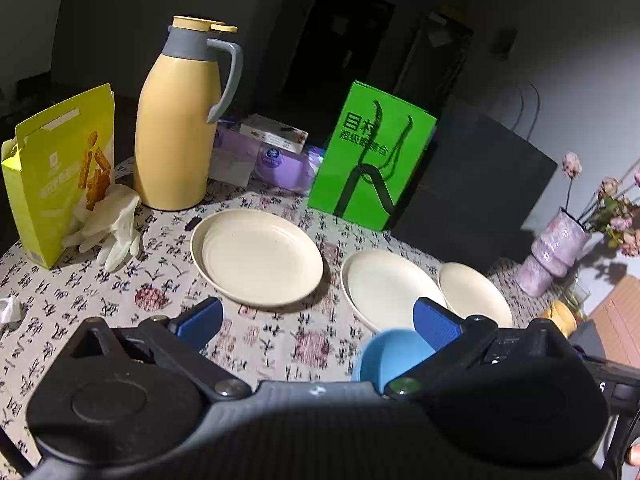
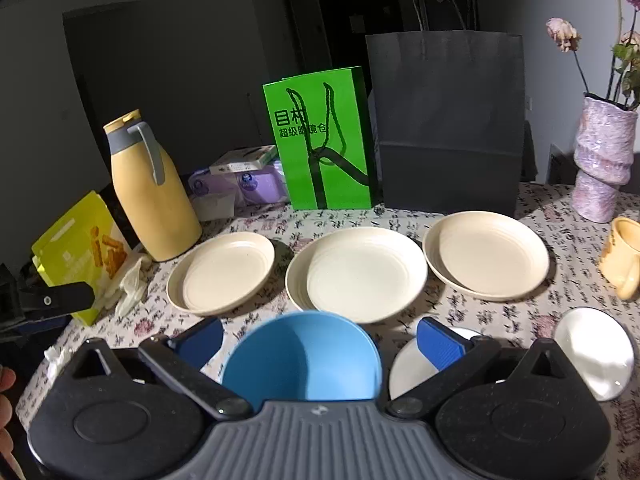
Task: Organize plates and bowls
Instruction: 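Move both tools toward the cream plate beside the yellow thermos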
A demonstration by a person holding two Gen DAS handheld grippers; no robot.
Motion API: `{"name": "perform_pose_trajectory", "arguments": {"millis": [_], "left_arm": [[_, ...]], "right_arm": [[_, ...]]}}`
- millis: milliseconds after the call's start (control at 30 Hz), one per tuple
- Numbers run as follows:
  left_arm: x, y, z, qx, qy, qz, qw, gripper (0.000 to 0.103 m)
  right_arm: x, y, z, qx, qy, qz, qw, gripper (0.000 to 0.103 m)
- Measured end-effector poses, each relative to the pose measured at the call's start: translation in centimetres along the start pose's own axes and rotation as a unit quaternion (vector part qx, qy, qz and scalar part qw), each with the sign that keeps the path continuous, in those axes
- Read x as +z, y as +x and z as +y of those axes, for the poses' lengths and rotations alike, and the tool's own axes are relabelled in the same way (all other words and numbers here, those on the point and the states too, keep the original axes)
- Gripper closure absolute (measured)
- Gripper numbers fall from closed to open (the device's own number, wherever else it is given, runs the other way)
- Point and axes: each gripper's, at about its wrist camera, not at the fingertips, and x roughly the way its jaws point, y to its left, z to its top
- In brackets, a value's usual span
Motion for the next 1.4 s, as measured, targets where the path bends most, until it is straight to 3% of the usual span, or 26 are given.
{"name": "perform_pose_trajectory", "arguments": {"millis": [333, 500, 667, 800, 1033, 1400], "left_arm": [[2.6, 4.0, 2.6, 0.024, -0.048, -0.023, 0.9983, 0.0], [4.3, 7.7, 4.2, 0.042, -0.071, -0.006, 0.9966, 0.0], [5.2, 10.6, 6.0, 0.07, -0.093, -0.014, 0.9931, 0.0], [4.8, 13.2, 8.8, 0.056, -0.137, -0.028, 0.9887, 0.0], [3.6, 16.4, 13.4, 0.064, -0.194, -0.044, 0.9779, 0.0], [2.7, 18.6, 15.8, 0.097, -0.193, -0.02, 0.9762, 0.0]], "right_arm": [[1.9, 4.5, 0.6, 0.02, 0.019, 0.0, 1.0, 0.0], [2.7, 6.7, 1.3, 0.026, 0.023, 0.002, 0.999, 0.0], [3.5, 8.9, 1.8, 0.033, 0.035, 0.002, 0.999, 0.0], [3.9, 10.6, 2.5, 0.048, 0.044, 0.003, 0.998, 0.0], [4.6, 13.8, 4.1, 0.06, 0.025, 0.014, 0.998, 0.0], [5.4, 18.1, 7.8, 0.018, -0.01, 0.033, 0.999, 0.0]]}}
